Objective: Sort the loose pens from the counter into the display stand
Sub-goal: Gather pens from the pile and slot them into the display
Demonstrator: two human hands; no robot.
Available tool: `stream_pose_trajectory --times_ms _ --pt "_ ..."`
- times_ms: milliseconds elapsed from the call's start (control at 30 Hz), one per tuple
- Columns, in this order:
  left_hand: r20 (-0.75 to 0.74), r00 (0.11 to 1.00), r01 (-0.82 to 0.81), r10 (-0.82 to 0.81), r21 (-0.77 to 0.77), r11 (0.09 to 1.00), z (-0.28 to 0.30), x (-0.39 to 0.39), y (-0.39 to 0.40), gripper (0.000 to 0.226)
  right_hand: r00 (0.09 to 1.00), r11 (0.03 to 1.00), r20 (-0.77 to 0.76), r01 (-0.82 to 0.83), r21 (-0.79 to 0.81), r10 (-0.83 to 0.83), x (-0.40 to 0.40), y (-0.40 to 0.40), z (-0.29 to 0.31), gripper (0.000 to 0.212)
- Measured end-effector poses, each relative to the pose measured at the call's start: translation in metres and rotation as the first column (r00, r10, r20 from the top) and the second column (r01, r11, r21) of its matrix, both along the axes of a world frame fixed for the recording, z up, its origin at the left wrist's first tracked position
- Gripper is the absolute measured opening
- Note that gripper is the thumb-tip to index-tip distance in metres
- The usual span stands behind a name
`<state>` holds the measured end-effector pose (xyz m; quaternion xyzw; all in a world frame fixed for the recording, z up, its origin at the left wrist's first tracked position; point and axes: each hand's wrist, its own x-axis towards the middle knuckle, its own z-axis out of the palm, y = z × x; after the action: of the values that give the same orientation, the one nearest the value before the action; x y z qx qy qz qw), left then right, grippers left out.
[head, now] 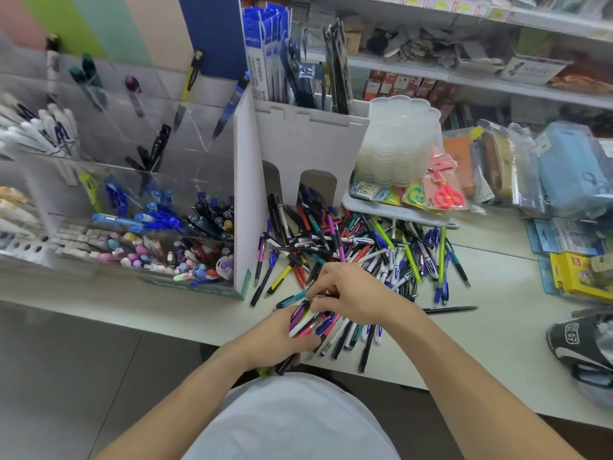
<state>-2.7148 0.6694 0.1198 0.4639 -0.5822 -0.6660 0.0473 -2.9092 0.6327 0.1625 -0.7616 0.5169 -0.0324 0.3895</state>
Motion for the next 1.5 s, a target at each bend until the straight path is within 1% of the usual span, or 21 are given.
stream_pose_trajectory --times_ms 67,100,200,300,400,500,567,600,700,767,833,933,967,1033,1100,1133,1200,1267,1333,1400,1500 --pt "-0.005 1.0 0.028 -0.028 -0.017 0.999 0.003 0.001 -0.001 0.025 1.0 1.0 0.001 0.015 -0.017 -0.015 0.002 -0.001 -0.001 0.03" --pt "-0.005 0.999 0.049 -0.049 -0.033 0.998 0.005 0.002 -0.002 0.024 1.0 1.0 0.006 0.017 -0.025 -0.017 0.002 -0.002 -0.002 0.029" --pt "-0.02 0.997 0.07 -0.071 -0.045 0.997 0.009 0.002 -0.003 0.021 0.999 1.0 0.033 -0.009 -0.016 0.01 0.001 -0.002 -0.002 0.016" --pt "-0.037 0.998 0.057 -0.058 -0.008 0.998 0.012 0.003 -0.004 0.02 1.0 1.0 0.031 0.003 -0.013 -0.003 -0.003 -0.004 0.002 0.013" --pt "-0.042 0.999 -0.017 0.019 0.054 0.998 0.009 0.01 -0.003 0.021 0.994 0.991 0.037 0.107 -0.075 -0.105 -0.02 -0.013 0.013 0.011" --pt "-0.018 0.984 -0.171 0.175 0.138 0.976 0.0 0.014 -0.003 0.025 0.958 0.951 0.083 0.283 -0.123 -0.274 -0.049 -0.017 0.023 0.01" --pt "-0.036 0.943 -0.314 0.332 0.243 0.918 -0.004 0.012 -0.002 0.028 0.917 0.91 0.111 0.396 -0.121 -0.384 -0.064 -0.014 0.022 0.01" --pt "-0.053 0.902 -0.394 0.429 0.306 0.866 -0.006 0.009 -0.002 0.028 0.889 0.887 0.133 0.451 -0.097 -0.438 -0.067 -0.01 0.018 0.011" --pt "-0.107 0.728 -0.569 0.677 0.456 0.684 -0.008 -0.005 -0.003 0.021 0.767 0.794 0.225 0.605 0.062 -0.601 -0.059 0.014 -0.002 0.012" --pt "-0.133 0.633 -0.633 0.762 0.479 0.609 -0.008 -0.016 -0.008 0.018 0.69 0.732 0.249 0.66 0.169 -0.68 -0.045 0.034 -0.017 0.013" --pt "-0.158 0.597 -0.665 0.786 0.451 0.596 -0.008 -0.025 -0.012 0.016 0.645 0.69 0.247 0.688 0.226 -0.723 -0.032 0.05 -0.028 0.017" --pt "-0.242 0.584 -0.646 0.775 0.439 0.624 -0.007 -0.031 -0.016 0.011 0.548 0.612 0.273 0.719 0.33 -0.79 -0.022 0.065 -0.035 0.024" --pt "-0.263 0.587 -0.636 0.765 0.434 0.638 -0.007 -0.032 -0.017 0.012 0.53 0.599 0.279 0.712 0.365 -0.801 -0.021 0.067 -0.034 0.024" --pt "-0.257 0.605 -0.647 0.754 0.392 0.654 -0.01 -0.034 -0.021 0.012 0.542 0.604 0.27 0.678 0.418 -0.796 -0.022 0.07 -0.031 0.021" --pt "-0.203 0.624 -0.689 0.755 0.313 0.654 -0.014 -0.034 -0.025 0.025 0.517 0.589 0.288 0.662 0.463 -0.806 -0.029 0.07 -0.027 0.02" --pt "-0.171 0.649 -0.69 0.741 0.276 0.669 -0.015 -0.034 -0.028 0.032 0.469 0.555 0.298 0.675 0.486 -0.831 -0.034 0.069 -0.027 0.02" --pt "-0.119 0.731 -0.635 0.672 0.239 0.734 -0.014 -0.036 -0.029 0.033 0.369 0.481 0.307 0.68 0.554 -0.877 -0.045 0.065 -0.025 0.019" --pt "-0.079 0.827 -0.525 0.557 0.249 0.814 -0.012 -0.041 -0.024 0.031 0.302 0.438 0.318 0.639 0.632 -0.899 -0.048 0.061 -0.026 0.02" --pt "-0.055 0.899 -0.413 0.435 0.227 0.882 -0.013 -0.047 -0.017 0.03 0.199 0.391 0.341 0.588 0.708 -0.919 -0.043 0.058 -0.024 0.02" --pt "-0.086 0.928 -0.339 0.363 0.211 0.917 -0.015 -0.052 -0.01 0.031 0.081 0.338 0.361 0.584 0.738 -0.929 -0.032 0.054 -0.022 0.018" --pt "-0.091 0.928 -0.336 0.362 0.214 0.917 -0.01 -0.056 -0.006 0.029 -0.053 0.262 0.398 0.673 0.692 -0.916 -0.02 0.051 -0.028 0.014"
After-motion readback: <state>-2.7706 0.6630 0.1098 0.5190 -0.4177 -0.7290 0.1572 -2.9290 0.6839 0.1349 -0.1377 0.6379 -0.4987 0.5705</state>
